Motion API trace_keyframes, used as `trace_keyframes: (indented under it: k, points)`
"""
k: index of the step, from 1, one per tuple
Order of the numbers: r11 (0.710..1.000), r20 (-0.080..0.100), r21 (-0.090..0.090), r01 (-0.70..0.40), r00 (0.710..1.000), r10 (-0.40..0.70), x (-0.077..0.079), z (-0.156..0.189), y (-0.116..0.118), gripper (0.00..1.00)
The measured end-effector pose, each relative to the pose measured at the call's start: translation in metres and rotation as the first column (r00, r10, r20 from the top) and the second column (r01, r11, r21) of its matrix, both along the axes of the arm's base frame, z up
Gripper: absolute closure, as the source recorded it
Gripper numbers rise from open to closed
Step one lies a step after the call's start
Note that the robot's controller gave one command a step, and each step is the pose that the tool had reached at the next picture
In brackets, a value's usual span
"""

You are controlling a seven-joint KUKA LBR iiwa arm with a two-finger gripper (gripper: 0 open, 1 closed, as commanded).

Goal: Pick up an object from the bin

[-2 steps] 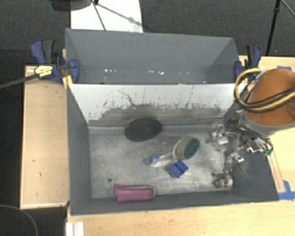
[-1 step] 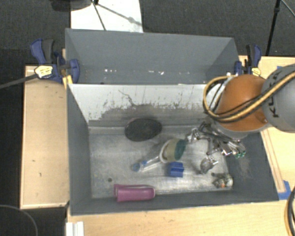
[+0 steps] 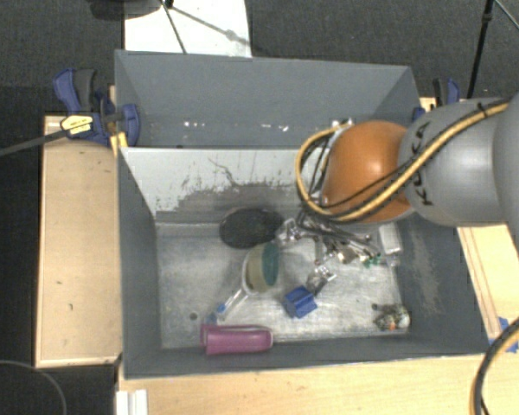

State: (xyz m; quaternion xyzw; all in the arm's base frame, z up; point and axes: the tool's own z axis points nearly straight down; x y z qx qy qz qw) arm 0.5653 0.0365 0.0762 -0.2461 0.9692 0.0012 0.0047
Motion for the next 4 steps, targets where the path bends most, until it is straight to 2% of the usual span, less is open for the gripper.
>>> trace_keyframes:
  k: [1,2,3,4]
  points:
    - [1.0,0.004,-0.002,-0.027,1.0,0.027,0.014,-0.002,0.062,0.0]
    - [0.999,0.003,-0.001,-0.033,0.999,0.033,0.013,0.083,0.086,0.0]
    - [0.959,0.003,0.006,0.284,0.959,-0.284,0.029,0.023,0.13,0.0]
    - [0.848,0.005,0.005,0.53,0.848,-0.53,0.023,0.011,0.14,0.0]
